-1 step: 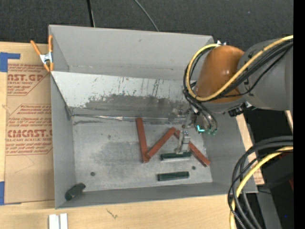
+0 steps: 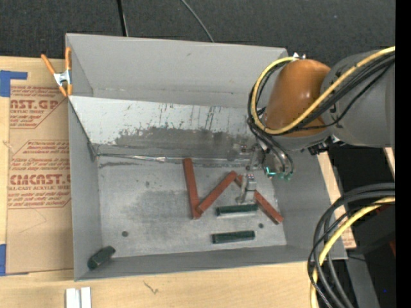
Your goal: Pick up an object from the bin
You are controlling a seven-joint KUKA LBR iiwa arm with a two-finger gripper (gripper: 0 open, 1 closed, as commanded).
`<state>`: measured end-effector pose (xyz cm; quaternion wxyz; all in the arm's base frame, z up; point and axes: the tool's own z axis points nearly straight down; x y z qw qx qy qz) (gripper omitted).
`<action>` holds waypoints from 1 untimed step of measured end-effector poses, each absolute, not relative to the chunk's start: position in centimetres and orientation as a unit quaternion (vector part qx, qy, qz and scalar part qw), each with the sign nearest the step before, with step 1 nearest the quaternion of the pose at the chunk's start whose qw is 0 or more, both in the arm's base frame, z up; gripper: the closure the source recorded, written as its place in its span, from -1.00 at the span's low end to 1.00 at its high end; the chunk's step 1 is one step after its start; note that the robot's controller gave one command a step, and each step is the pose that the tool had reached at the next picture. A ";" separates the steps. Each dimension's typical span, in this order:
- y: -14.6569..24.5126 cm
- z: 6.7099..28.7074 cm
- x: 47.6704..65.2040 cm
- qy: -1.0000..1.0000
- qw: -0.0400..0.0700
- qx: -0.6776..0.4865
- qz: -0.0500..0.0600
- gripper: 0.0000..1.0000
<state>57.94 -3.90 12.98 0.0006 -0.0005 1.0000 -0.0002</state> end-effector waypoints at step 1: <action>-1.6 7.5 57.2 0.999 0.000 0.053 0.000 1.00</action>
Offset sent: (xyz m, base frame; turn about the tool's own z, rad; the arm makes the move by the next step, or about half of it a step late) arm 0.0000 0.0000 0.0000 0.0000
